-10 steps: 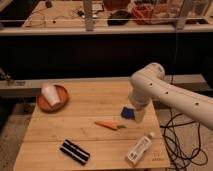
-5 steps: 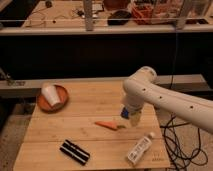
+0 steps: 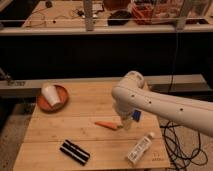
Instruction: Move the arm in a circular motion
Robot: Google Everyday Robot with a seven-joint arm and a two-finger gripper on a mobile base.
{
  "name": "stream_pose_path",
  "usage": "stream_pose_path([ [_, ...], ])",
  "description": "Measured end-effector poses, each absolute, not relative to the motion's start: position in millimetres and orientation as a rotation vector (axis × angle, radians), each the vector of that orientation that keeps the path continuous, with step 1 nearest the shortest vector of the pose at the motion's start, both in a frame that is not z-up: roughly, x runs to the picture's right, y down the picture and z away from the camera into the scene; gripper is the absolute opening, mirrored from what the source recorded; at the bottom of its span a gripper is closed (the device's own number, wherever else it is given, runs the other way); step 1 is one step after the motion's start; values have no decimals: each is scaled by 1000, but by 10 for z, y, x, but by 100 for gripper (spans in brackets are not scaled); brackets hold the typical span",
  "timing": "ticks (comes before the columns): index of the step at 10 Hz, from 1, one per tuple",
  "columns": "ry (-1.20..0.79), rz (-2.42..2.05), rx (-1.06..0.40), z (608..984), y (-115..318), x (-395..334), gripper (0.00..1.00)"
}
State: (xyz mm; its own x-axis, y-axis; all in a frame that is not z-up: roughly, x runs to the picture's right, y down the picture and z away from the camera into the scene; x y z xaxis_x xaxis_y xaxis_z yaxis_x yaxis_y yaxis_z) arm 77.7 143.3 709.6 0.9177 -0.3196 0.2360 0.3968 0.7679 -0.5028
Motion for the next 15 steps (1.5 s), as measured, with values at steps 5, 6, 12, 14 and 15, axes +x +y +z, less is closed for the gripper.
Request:
stream_pose_path([
  [5,-156,-490,-571,7120,1387,297,80],
  [6,-158,-500,-568,7128,1373,268,80],
  [12,-172,-574,-559,7268,1268,-135,80],
  [14,-178,-602,-555,7313,1228,-255,80],
  [15,-183,-614,-550,7329,1208,-328,80],
])
